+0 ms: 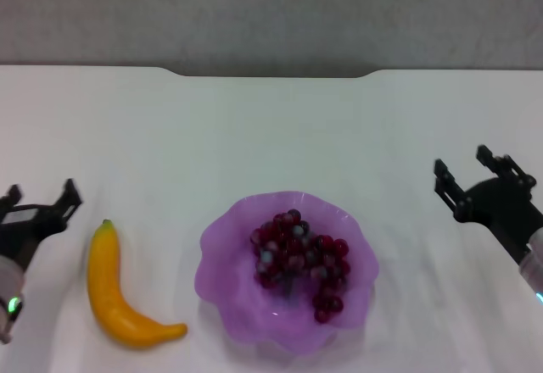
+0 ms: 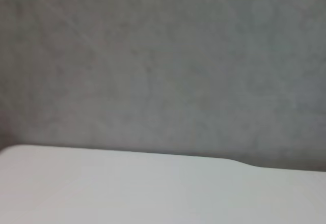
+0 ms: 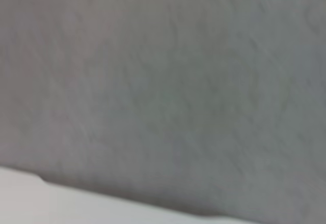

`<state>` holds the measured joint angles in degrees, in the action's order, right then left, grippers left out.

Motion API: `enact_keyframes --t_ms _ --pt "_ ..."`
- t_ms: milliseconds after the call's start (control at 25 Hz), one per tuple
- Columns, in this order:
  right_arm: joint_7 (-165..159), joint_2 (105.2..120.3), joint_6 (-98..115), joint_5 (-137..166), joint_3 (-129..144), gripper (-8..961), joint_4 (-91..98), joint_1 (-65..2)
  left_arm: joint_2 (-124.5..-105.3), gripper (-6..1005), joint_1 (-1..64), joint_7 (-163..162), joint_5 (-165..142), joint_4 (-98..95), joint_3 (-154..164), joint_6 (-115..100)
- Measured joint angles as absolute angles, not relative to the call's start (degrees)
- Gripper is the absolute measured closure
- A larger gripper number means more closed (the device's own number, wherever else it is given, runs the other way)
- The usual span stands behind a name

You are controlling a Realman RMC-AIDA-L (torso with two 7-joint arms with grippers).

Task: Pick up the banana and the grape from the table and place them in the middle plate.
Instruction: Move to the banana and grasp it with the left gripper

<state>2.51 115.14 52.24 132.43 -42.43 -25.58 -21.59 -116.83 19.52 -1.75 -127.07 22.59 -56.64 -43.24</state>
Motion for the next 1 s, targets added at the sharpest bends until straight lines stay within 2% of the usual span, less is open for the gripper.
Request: enact_keyframes --t_ms 120,240,320,480,720,1000 --pt "2.6 115.13 49.1 132.5 -43.3 281 -24.1 -21.8 -116.14 116 18.0 -1.0 -129.1 28.8 -57.8 -38.6" --pt "3.6 115.16 47.5 132.5 -43.5 283 -23.7 -22.2 -114.92 117 14.1 2.6 -132.6 40.0 -63.2 -28.8" --pt "5.1 115.26 47.3 132.5 -43.6 284 -24.0 -22.3 -114.77 117 11.3 6.5 -134.6 47.2 -68.0 -21.3" --pt "7.3 115.34 44.8 132.5 -43.6 284 -24.5 -22.8 -116.86 118 6.0 17.6 -137.6 61.9 -78.8 -1.1" --pt "7.5 115.26 41.4 132.4 -43.8 285 -24.8 -23.3 -116.78 118 3.8 18.6 -142.1 74.7 -85.3 22.2" --pt "7.7 115.25 40.6 132.5 -43.9 286 -25.0 -23.5 -116.98 119 4.4 6.0 -156.1 84.7 -87.5 40.5"
